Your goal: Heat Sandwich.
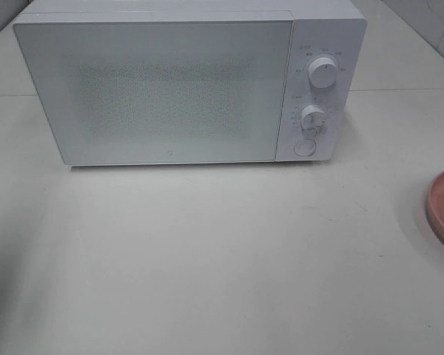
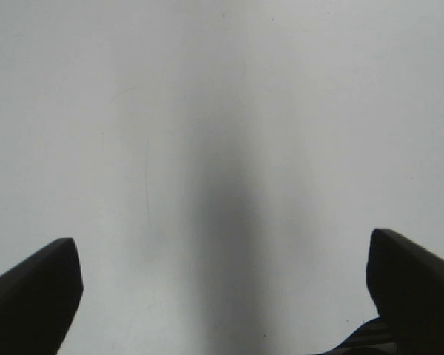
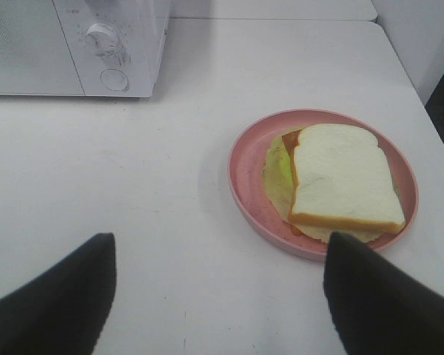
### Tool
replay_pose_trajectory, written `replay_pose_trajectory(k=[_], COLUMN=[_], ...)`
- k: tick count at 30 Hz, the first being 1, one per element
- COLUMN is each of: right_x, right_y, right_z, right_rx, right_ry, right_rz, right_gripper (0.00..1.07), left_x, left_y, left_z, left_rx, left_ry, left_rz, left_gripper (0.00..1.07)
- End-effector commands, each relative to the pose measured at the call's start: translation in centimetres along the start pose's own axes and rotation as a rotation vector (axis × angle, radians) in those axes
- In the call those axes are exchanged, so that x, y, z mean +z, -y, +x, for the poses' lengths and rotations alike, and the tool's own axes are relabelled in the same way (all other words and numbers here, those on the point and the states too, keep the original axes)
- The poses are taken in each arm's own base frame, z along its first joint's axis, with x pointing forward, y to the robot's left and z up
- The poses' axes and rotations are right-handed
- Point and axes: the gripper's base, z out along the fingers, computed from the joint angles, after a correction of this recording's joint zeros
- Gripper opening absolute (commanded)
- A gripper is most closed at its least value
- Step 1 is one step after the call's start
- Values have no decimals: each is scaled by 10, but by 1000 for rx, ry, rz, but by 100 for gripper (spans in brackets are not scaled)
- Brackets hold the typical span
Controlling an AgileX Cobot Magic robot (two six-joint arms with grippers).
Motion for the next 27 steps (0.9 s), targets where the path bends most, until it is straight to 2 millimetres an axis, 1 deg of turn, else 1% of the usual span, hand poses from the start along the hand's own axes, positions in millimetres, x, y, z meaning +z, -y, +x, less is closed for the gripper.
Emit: replay_pose_trajectory(k=[1,3,4,5,8,9,11,13,14,16,18,19,22,23,27], right_x=[-3,-3,-3,-3,-3,-3,-3,-3,-3,-3,-3,-3,-3,-3,-3], right_y=[0,0,0,0,0,0,0,0,0,0,0,0,0,0,0], right_z=[2,2,2,2,2,2,2,2,2,2,2,2,2,2,2], right_rx=[11,11,11,11,11,11,11,11,11,11,11,11,11,11,11], right_ry=[33,33,33,33,33,33,33,33,33,33,33,33,33,33,33], right_rz=[6,6,6,6,6,6,6,6,6,6,6,6,6,6,6], right_gripper=[75,75,75,75,75,75,75,75,75,75,75,75,75,75,75], left_x=[-13,-16,-16,-19,-20,-20,-22,-29,-29,-37,-39,-44,-47,-48,-50], left_y=[2,3,3,4,5,5,6,7,7,9,9,11,12,12,12], left_z=[13,20,20,29,42,42,54,56,56,62,63,69,78,85,91], left_rx=[15,20,20,23,26,26,29,36,36,46,48,54,63,69,67], left_ry=[39,57,57,78,97,97,125,175,175,225,234,234,219,217,228], left_rz=[-8,-12,-12,-13,-14,-14,-15,-19,-19,-23,-23,-20,-21,-27,-36], left_gripper=[98,98,98,98,98,98,98,98,98,98,98,98,98,98,98])
